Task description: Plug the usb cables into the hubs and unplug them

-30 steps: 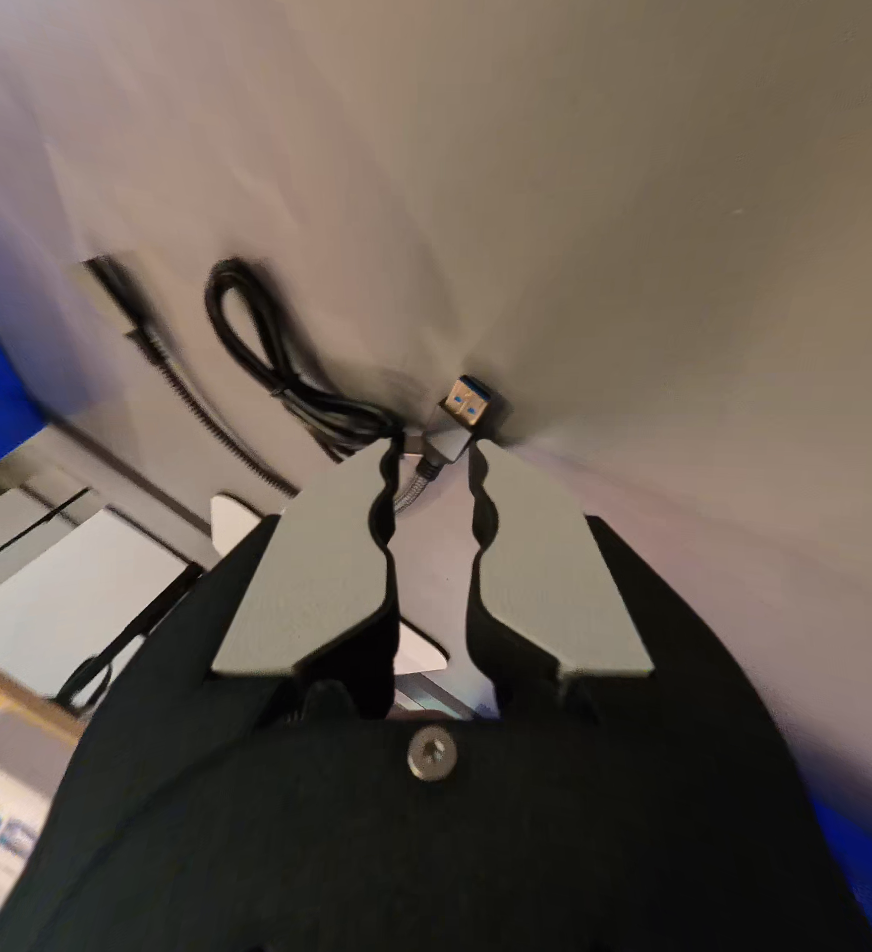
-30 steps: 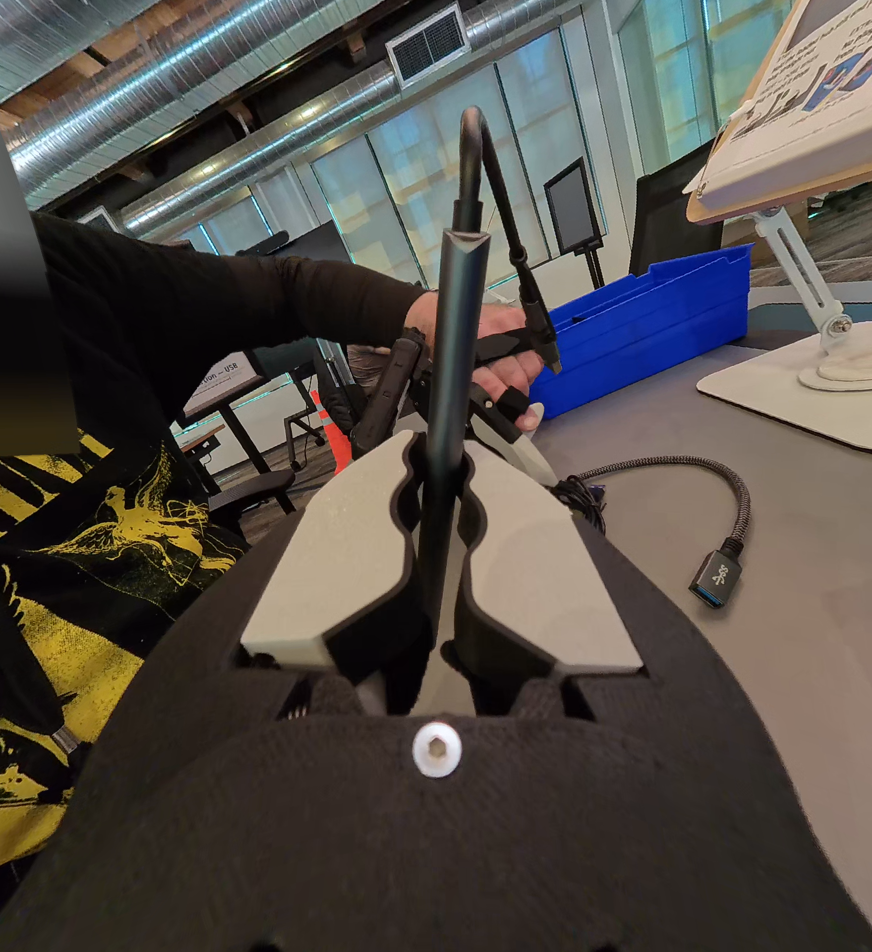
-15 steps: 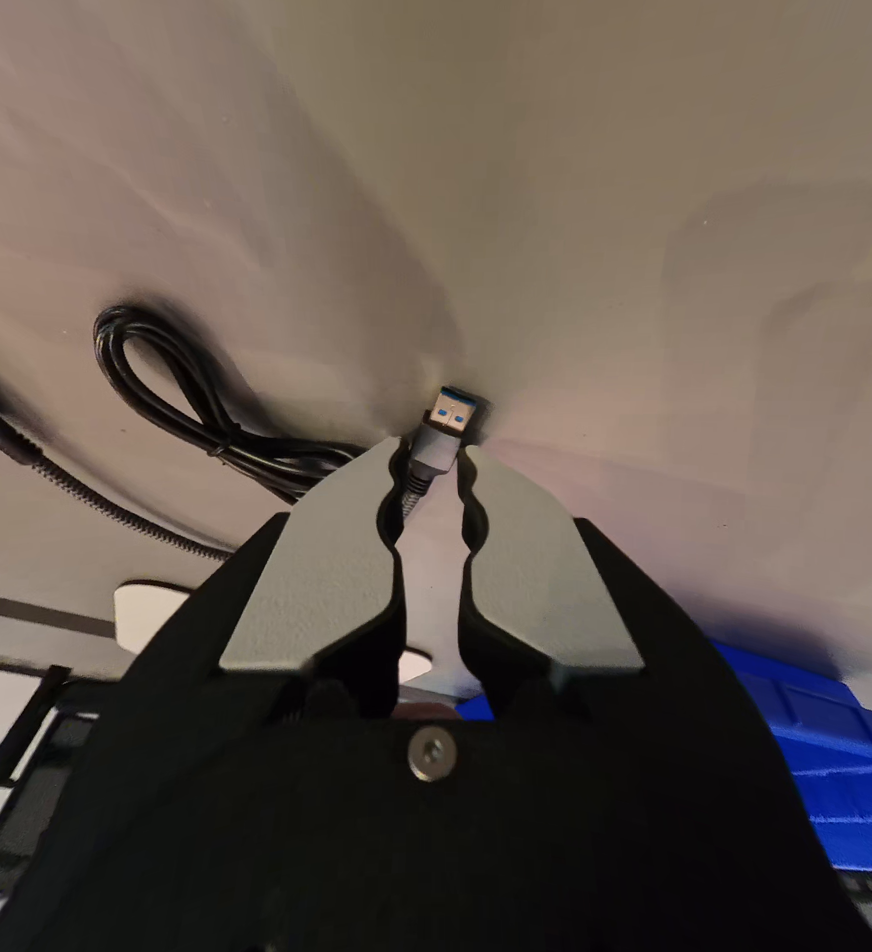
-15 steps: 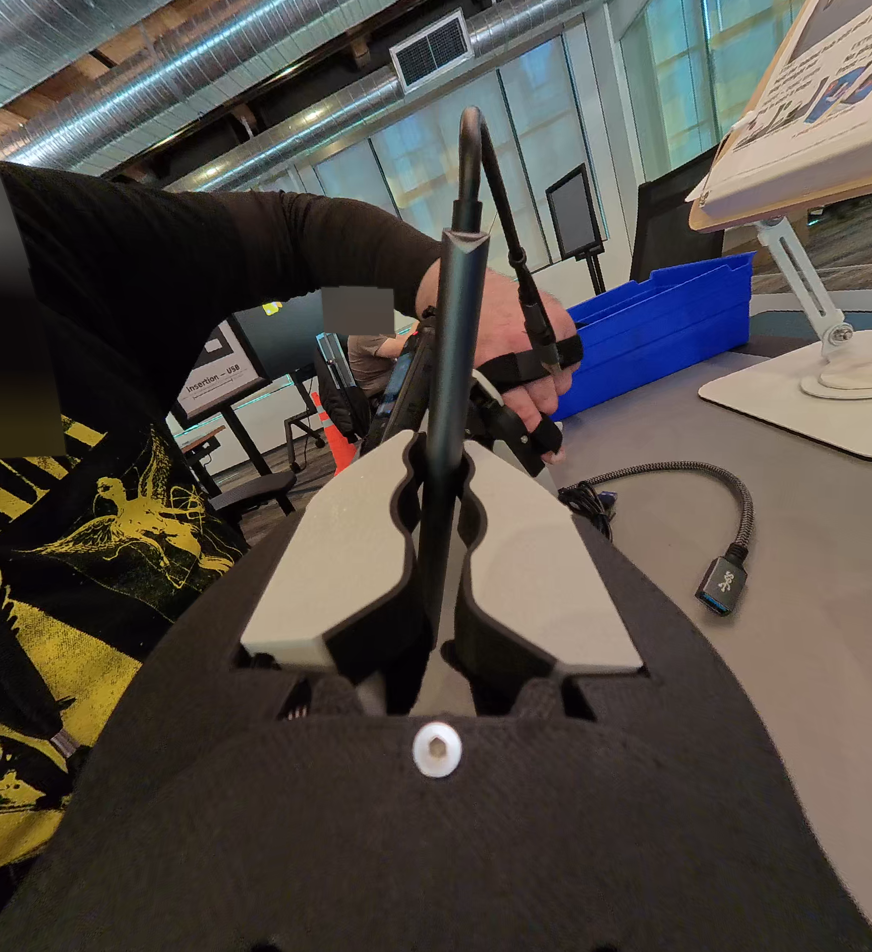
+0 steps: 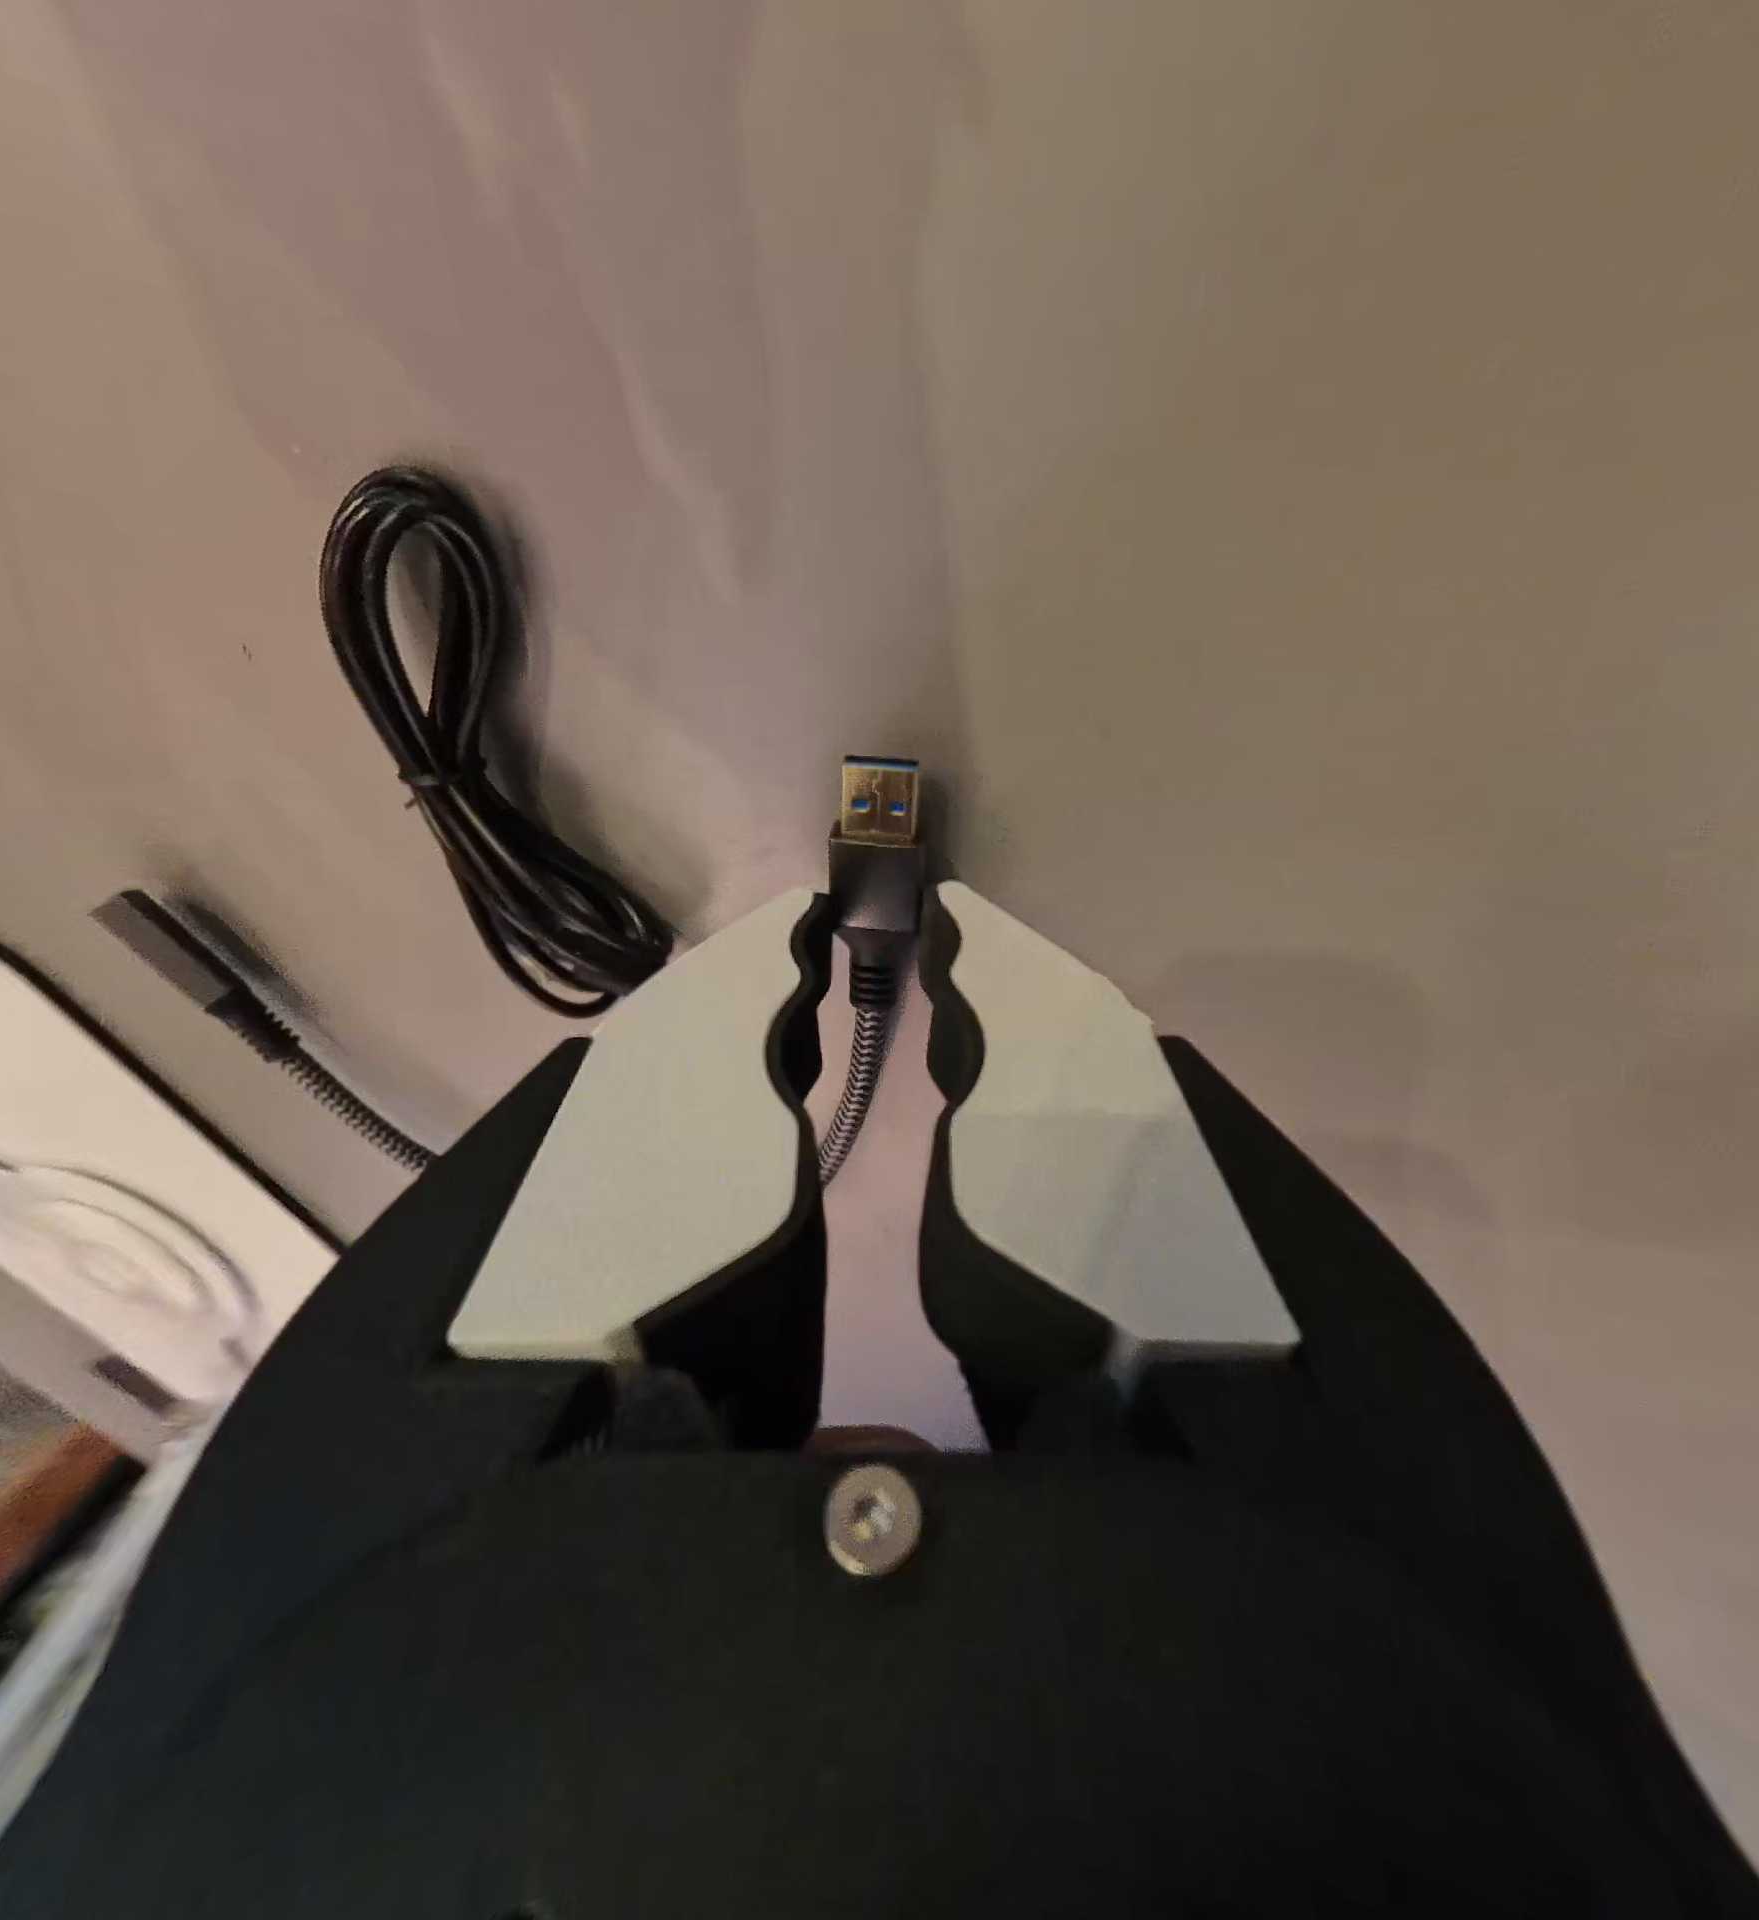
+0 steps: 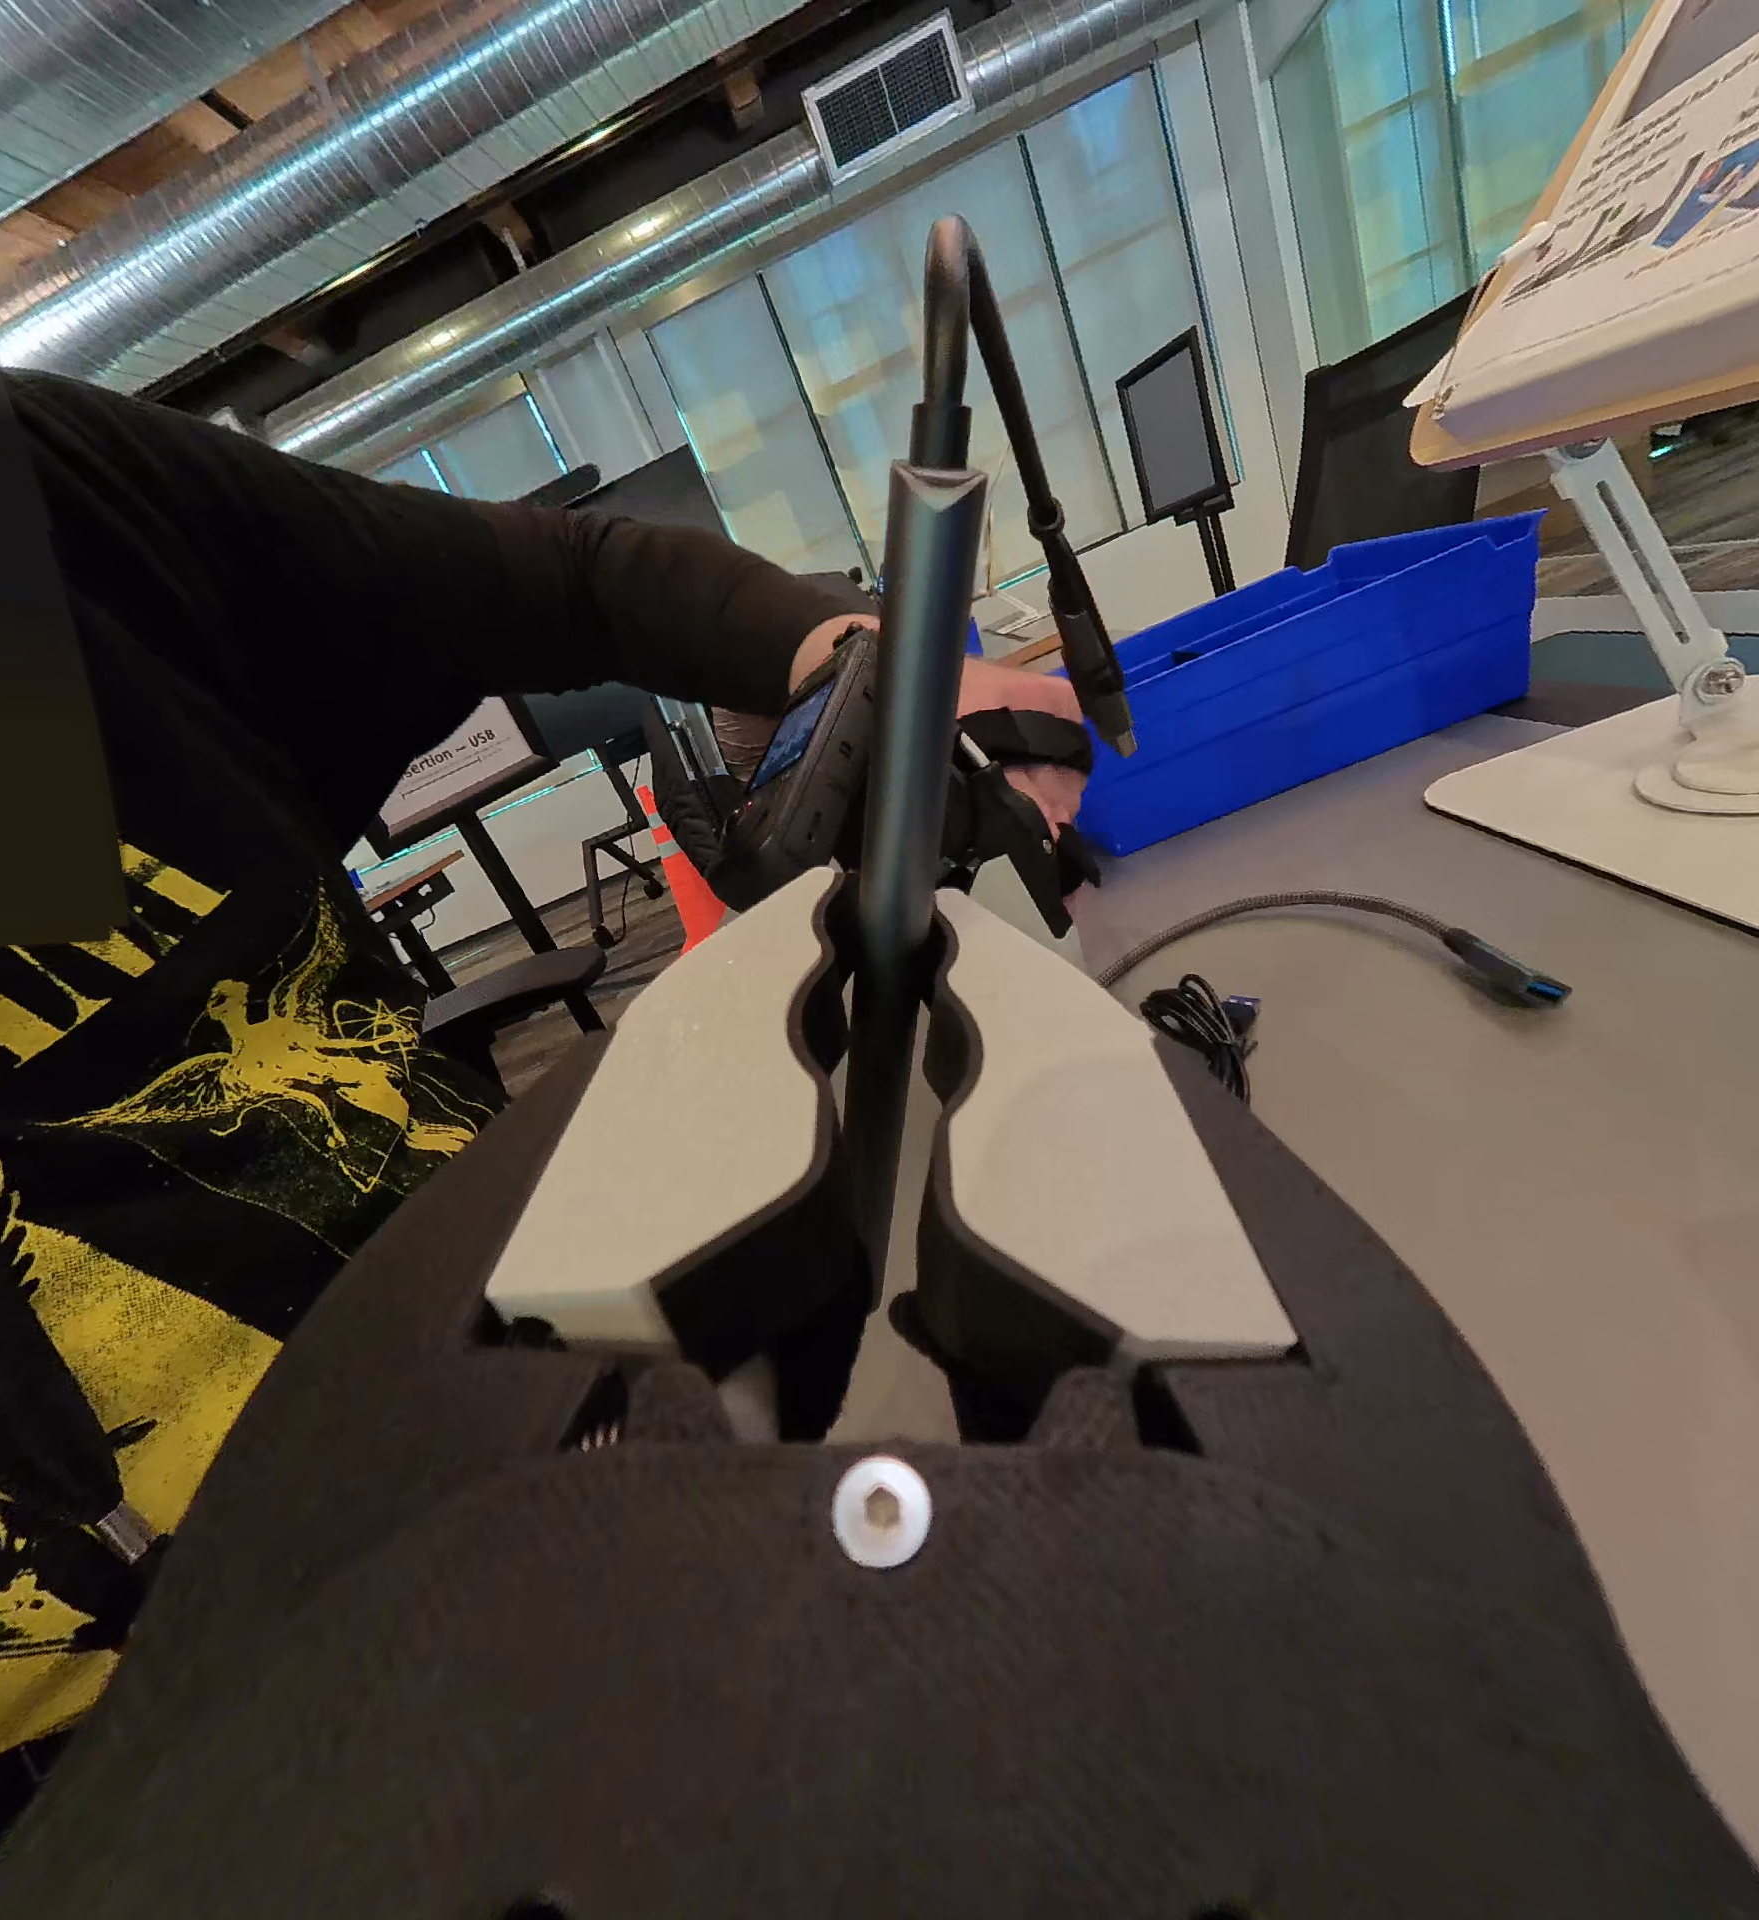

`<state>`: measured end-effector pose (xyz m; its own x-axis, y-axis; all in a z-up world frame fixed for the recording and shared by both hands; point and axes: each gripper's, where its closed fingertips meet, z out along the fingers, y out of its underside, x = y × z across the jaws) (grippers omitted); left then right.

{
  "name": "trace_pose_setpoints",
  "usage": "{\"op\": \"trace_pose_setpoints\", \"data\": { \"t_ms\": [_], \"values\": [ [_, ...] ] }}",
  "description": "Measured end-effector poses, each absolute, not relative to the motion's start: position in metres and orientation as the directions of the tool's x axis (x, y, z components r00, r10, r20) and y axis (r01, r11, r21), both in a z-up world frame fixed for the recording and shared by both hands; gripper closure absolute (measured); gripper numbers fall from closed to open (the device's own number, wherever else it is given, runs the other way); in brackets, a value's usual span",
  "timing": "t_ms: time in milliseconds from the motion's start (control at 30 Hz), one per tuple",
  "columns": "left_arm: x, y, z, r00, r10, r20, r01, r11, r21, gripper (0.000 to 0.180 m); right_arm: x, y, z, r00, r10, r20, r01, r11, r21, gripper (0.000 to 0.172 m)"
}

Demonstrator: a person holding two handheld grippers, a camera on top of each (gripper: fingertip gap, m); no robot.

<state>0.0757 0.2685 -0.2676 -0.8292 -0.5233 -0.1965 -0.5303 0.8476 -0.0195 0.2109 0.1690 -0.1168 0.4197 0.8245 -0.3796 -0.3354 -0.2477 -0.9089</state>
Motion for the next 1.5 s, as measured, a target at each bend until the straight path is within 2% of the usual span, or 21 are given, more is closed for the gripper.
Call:
{"op": "trace_pose_setpoints", "data": {
  "t_ms": [133, 267, 467, 533, 633, 800, 1033, 1500],
  "values": [
    [0.088, 0.245, -0.243, -0.688, -0.695, -0.208, -0.676, 0.718, -0.165, 0.165, 0.205, 0.163, -0.112, 0.386, 0.861, -0.331, -0.329, -0.206, -0.922, 0.16],
    [0.112, 0.221, -0.207, -0.557, -0.794, -0.244, -0.724, 0.608, -0.325, 0.164, 0.195, 0.155, -0.107, 0.352, 0.899, -0.26, -0.317, -0.147, -0.937, 0.161],
    [0.14, 0.212, -0.166, -0.421, -0.782, -0.459, -0.676, 0.608, -0.416, 0.165, 0.191, 0.159, -0.114, 0.372, 0.889, -0.267, -0.29, -0.162, -0.943, 0.16],
    [0.148, 0.22, -0.153, -0.352, -0.732, -0.583, -0.666, 0.633, -0.393, 0.165, 0.191, 0.163, -0.118, 0.377, 0.876, -0.301, -0.289, -0.198, -0.937, 0.161],
    [0.157, 0.235, -0.139, -0.286, -0.575, -0.766, -0.66, 0.698, -0.278, 0.164, 0.188, 0.171, -0.128, 0.374, 0.843, -0.387, -0.301, -0.285, -0.91, 0.16],
    [0.177, 0.234, -0.124, -0.256, -0.388, -0.885, -0.622, 0.767, -0.156, 0.164, 0.181, 0.18, -0.135, 0.326, 0.799, -0.505, -0.371, -0.383, -0.846, 0.16],
    [0.193, 0.222, -0.133, -0.308, -0.328, -0.893, -0.623, 0.779, -0.071, 0.165, 0.179, 0.183, -0.135, 0.293, 0.78, -0.552, -0.412, -0.418, -0.81, 0.161],
    [0.192, 0.232, -0.148, -0.408, -0.31, -0.859, -0.665, 0.746, 0.047, 0.165, 0.176, 0.197, -0.158, 0.442, 0.702, -0.559, -0.335, -0.449, -0.828, 0.161]
  ]
}}
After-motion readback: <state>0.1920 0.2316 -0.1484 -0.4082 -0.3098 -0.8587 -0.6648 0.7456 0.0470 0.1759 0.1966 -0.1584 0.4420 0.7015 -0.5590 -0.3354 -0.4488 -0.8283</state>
